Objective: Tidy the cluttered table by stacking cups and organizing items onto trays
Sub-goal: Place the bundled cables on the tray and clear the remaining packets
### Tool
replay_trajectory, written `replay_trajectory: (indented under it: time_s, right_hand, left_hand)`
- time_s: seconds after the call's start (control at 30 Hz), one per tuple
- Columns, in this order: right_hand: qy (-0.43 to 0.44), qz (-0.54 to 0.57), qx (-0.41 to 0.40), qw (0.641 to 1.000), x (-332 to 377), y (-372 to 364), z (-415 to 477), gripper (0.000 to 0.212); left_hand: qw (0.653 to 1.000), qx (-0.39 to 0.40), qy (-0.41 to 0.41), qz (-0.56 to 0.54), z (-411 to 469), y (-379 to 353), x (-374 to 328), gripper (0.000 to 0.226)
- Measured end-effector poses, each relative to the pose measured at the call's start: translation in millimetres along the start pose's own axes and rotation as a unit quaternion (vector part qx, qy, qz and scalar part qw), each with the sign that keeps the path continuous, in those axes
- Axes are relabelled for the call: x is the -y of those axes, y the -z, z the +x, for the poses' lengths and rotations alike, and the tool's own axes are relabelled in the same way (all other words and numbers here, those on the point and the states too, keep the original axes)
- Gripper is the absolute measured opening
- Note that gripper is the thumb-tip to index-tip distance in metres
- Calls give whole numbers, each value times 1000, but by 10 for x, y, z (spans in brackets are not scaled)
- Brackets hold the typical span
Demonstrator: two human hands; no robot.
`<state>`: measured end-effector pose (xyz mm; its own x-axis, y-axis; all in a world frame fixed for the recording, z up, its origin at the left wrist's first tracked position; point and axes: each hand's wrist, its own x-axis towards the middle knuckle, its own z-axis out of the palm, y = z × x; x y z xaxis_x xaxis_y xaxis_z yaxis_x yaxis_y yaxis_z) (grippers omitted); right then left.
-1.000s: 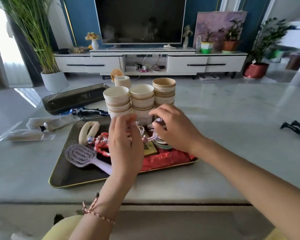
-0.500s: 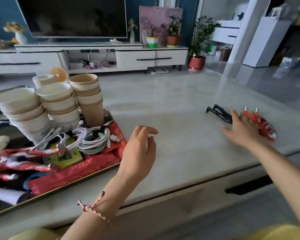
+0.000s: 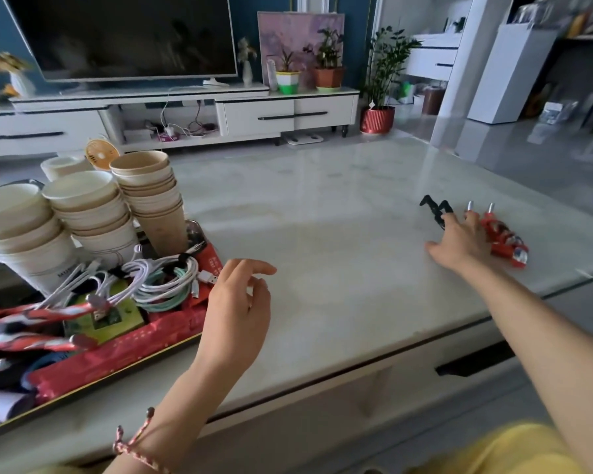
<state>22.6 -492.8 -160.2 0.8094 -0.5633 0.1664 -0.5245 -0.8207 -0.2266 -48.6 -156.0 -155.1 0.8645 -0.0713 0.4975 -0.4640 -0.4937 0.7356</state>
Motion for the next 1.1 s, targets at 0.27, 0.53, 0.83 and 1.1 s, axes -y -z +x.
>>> replay_trajectory:
  time_s: [0.27,0.53,0.83,1.1]
  right_hand:
    - [28,332,8,943,481,289,-116,16]
    - [176,649,291,681,1632,1008,-864,11]
    - [284,502,476,664,2559,604,-1733,16]
    - [295,523,339,724,3100,269,-2121,19]
  left_hand:
    - [1000,-9,-9,-6,15,184,-57,30]
    - [989,-128,-67,31,-62,547,-107,31]
    - [962,-187,-10,201,-322,902,49,43]
    - [942,-189,108,255,-357,1212,370,62]
